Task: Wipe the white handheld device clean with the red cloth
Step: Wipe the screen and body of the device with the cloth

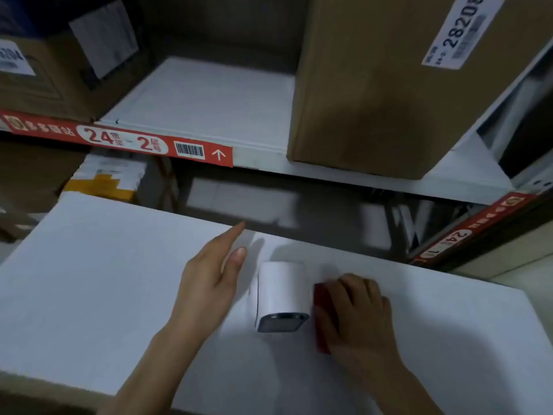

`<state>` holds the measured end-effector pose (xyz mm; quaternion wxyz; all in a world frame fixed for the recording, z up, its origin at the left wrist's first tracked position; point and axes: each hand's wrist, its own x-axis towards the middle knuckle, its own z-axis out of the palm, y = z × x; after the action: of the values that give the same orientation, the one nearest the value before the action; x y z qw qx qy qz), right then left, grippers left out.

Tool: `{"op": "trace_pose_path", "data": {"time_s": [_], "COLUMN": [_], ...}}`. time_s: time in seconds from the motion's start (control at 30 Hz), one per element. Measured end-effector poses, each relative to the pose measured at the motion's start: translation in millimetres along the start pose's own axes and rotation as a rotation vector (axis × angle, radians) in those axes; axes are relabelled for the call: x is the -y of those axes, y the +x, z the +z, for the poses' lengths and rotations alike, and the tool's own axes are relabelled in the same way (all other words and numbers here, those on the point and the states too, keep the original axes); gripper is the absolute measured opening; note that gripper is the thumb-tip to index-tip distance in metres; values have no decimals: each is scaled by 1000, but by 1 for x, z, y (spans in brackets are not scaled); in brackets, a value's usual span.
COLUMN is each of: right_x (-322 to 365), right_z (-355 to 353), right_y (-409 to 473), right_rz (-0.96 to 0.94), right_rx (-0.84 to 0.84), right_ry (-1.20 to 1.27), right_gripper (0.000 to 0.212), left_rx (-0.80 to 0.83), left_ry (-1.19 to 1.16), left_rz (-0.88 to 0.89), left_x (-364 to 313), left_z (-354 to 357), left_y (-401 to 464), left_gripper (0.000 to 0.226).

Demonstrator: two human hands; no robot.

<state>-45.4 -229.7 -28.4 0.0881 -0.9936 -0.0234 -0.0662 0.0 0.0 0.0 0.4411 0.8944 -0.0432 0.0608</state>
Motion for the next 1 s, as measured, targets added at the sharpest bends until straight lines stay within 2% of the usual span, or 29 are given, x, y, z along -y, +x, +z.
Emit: {"op": "trace_pose_path", "data": {"time_s": [0.1,0.2,0.47,0.67,0.77,0.83,0.9,1.0], "right_x": [1,-7,-3,5,3,3,9,20], "right_z": [12,24,26,21,14,2,-19,-50], "right_y": [-10,-16,-29,-28,-26,-20,-15,-18], "right_rz": [22,56,15,79,39,62,168,157], "right_rx": [22,50,9,-46,-8,27,80,-9], "right_ry": [76,83,127,153,149,229,429,612], "right_gripper": [51,59,64,61,59,48,41,51], "left_rx": [-19,9,44,97,144,157,175,222], "left_ry": [-165,-238,-365,-401,-379,-371,-350,-323], "left_rz": [-19,-19,-72,-35,-23,-30,-41,-60], "left_x": [-5,-6,0,-9,-26,-36,-47,-58], "left_z": [6,13,8,-2,-7,-10,-13,-17], "left_y": [4,4,-20,-36,-49,-54,-57,-60], "left_gripper": [42,43,39,52,56,54,48,42]}}
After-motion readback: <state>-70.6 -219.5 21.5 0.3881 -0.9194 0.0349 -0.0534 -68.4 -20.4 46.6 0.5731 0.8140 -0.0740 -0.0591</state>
